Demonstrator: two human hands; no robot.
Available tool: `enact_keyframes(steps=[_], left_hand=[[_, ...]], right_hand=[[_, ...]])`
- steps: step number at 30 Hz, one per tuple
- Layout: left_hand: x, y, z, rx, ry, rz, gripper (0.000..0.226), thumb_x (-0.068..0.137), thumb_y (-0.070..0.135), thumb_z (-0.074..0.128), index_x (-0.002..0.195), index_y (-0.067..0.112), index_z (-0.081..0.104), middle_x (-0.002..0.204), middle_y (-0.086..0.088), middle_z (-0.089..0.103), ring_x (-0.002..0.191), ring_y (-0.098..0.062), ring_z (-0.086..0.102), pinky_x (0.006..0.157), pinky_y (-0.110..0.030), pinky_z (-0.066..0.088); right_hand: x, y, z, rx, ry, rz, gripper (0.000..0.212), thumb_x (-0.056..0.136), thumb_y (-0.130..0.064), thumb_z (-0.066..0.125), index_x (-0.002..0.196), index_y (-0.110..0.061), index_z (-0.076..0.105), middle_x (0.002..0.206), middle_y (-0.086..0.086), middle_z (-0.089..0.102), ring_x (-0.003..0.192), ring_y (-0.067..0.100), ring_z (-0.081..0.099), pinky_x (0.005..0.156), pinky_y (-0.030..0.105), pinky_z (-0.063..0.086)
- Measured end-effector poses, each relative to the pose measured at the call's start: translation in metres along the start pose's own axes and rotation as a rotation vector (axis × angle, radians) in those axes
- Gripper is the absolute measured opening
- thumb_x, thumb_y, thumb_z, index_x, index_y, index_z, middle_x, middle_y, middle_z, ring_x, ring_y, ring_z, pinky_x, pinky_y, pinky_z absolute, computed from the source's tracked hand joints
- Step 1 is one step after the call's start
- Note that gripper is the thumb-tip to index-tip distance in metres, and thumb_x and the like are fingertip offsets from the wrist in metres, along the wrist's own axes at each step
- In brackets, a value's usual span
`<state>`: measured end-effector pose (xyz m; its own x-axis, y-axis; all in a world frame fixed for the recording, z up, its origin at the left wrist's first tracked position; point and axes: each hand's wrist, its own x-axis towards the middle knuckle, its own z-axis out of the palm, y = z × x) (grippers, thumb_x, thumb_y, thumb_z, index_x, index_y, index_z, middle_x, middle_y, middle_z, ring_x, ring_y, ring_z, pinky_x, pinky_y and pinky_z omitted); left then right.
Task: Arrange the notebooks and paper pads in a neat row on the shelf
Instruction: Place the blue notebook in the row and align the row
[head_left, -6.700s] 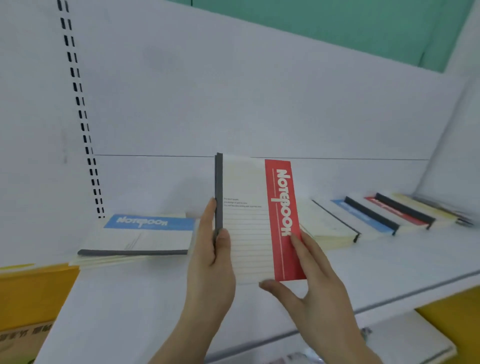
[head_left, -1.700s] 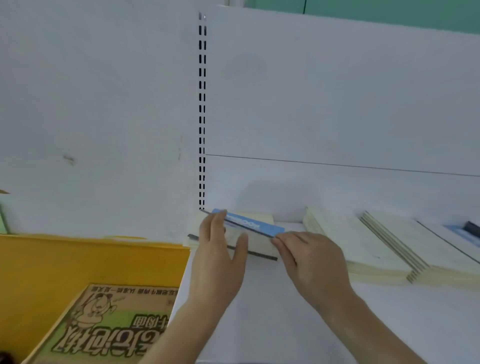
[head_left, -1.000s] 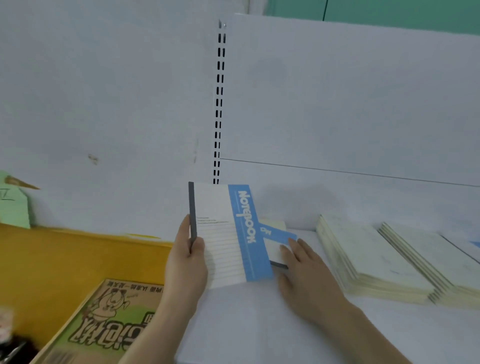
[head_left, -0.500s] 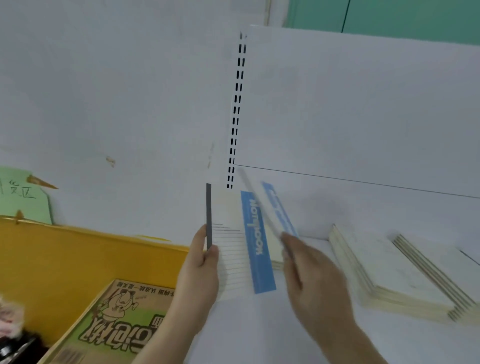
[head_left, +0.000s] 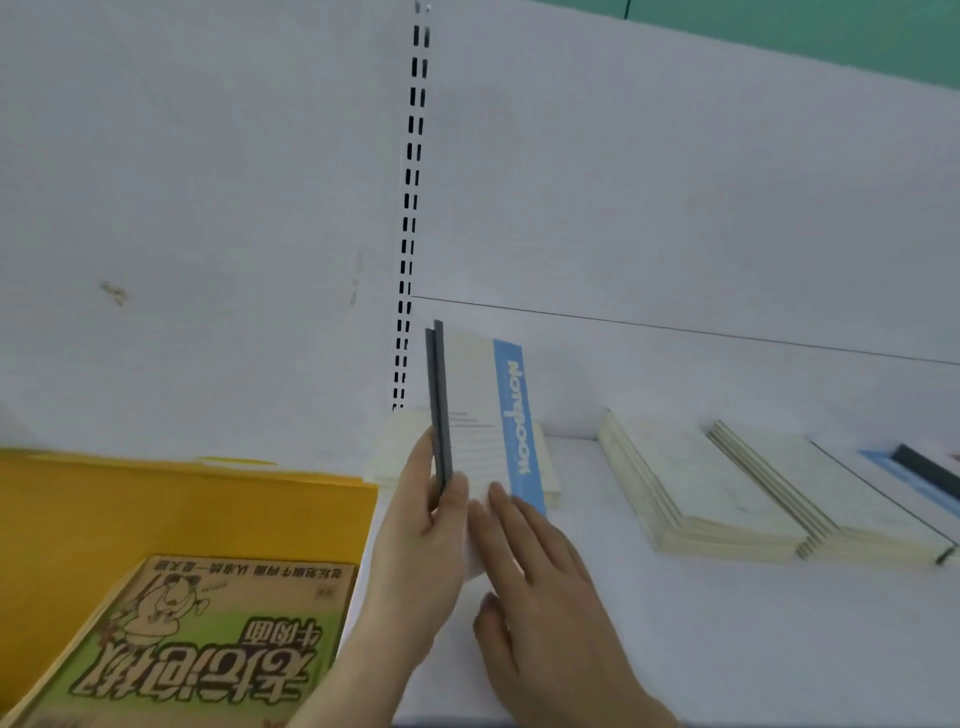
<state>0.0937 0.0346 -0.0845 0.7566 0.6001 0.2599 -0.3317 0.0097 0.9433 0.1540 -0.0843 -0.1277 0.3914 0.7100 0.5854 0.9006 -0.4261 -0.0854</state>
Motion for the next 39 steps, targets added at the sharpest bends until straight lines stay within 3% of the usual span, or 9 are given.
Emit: enact_keyframes(steps=[3, 8, 15, 19, 23, 27, 31, 33, 39], left_hand=[[0.000, -0.008, 0.007, 0.081, -0.001, 0.079, 0.050, 0.105, 0.012, 0.041, 0.143, 0.045, 0.040, 0.133, 0.017, 0.060, 0.118, 0.000, 0.058, 0.097, -0.032, 0.053], [-0.007, -0.011, 0.031, 0.080, -0.076, 0.089, 0.061, 0.104, 0.024, 0.040, 0.139, 0.070, 0.021, 0.148, 0.017, 0.047, 0.135, -0.009, 0.046, 0.108, -0.048, 0.045], [-0.030, -0.013, 0.106, 0.123, -0.157, 0.097, 0.062, 0.107, 0.016, 0.036, 0.147, 0.060, 0.020, 0.150, 0.028, 0.039, 0.138, 0.004, 0.037, 0.119, -0.035, 0.030], [-0.050, -0.010, 0.170, 0.145, -0.245, 0.093, 0.060, 0.106, 0.013, 0.037, 0.148, 0.054, 0.022, 0.133, 0.047, 0.041, 0.116, 0.029, 0.040, 0.095, 0.003, 0.032], [-0.078, -0.016, 0.251, 0.262, -0.371, 0.092, 0.062, 0.106, 0.013, 0.037, 0.148, 0.053, 0.012, 0.125, 0.044, 0.042, 0.098, 0.036, 0.042, 0.078, 0.009, 0.032], [-0.098, -0.021, 0.333, 0.512, -0.463, 0.164, 0.071, 0.104, 0.020, 0.039, 0.154, 0.045, -0.004, 0.112, 0.025, 0.056, 0.078, 0.005, 0.057, 0.062, -0.009, 0.043], [-0.104, -0.037, 0.392, 0.643, -0.421, 0.258, 0.066, 0.103, 0.024, 0.045, 0.158, 0.029, 0.009, 0.111, 0.012, 0.044, 0.079, -0.006, 0.054, 0.068, -0.018, 0.049], [-0.102, -0.043, 0.412, 0.731, -0.450, 0.316, 0.066, 0.102, 0.029, 0.046, 0.158, 0.025, 0.012, 0.115, 0.009, 0.045, 0.090, -0.011, 0.055, 0.080, -0.030, 0.055], [-0.083, -0.056, 0.452, 1.109, -0.647, 0.485, 0.094, 0.088, 0.069, 0.048, 0.157, 0.020, 0.006, 0.155, 0.008, 0.028, 0.136, -0.012, 0.028, 0.113, -0.027, 0.026]], right_hand=[[-0.010, 0.012, -0.014, 0.028, 0.056, 0.068, 0.066, 0.084, -0.030, 0.046, 0.148, -0.020, 0.035, 0.158, 0.005, 0.025, 0.145, 0.024, 0.025, 0.107, 0.048, 0.039], [-0.043, 0.052, -0.048, 0.021, 0.085, 0.333, 0.078, 0.082, -0.075, 0.043, 0.149, -0.050, 0.010, 0.162, -0.009, 0.000, 0.145, 0.011, 0.018, 0.106, 0.029, 0.031], [-0.093, 0.096, -0.100, -0.033, 0.215, 0.391, 0.064, 0.082, -0.067, 0.049, 0.137, -0.034, 0.048, 0.140, -0.004, 0.047, 0.106, 0.011, 0.056, 0.079, 0.028, 0.054], [-0.134, 0.138, -0.140, -0.111, 0.229, 0.431, 0.070, 0.078, -0.073, 0.048, 0.135, -0.033, 0.050, 0.130, -0.006, 0.053, 0.108, 0.009, 0.052, 0.086, 0.028, 0.051], [-0.189, 0.194, -0.185, -0.218, 0.212, 0.469, 0.079, 0.076, -0.080, 0.042, 0.135, -0.028, 0.053, 0.121, -0.007, 0.050, 0.109, 0.009, 0.044, 0.084, 0.031, 0.048], [-0.238, 0.250, -0.231, -0.346, 0.166, 0.517, 0.083, 0.078, -0.082, 0.033, 0.129, -0.022, 0.058, 0.115, -0.003, 0.051, 0.104, 0.014, 0.044, 0.078, 0.035, 0.055], [-0.273, 0.297, -0.264, -0.415, 0.153, 0.529, 0.076, 0.081, -0.073, 0.039, 0.126, -0.015, 0.061, 0.118, 0.003, 0.059, 0.109, 0.021, 0.048, 0.086, 0.043, 0.055], [-0.283, 0.317, -0.273, -0.437, 0.138, 0.547, 0.075, 0.082, -0.071, 0.041, 0.124, -0.013, 0.062, 0.118, 0.005, 0.060, 0.112, 0.025, 0.051, 0.091, 0.044, 0.053], [-0.284, 0.375, -0.277, -0.436, 0.101, 0.553, 0.079, 0.084, -0.073, 0.035, 0.124, -0.011, 0.063, 0.122, 0.006, 0.061, 0.119, 0.026, 0.049, 0.100, 0.041, 0.045]])
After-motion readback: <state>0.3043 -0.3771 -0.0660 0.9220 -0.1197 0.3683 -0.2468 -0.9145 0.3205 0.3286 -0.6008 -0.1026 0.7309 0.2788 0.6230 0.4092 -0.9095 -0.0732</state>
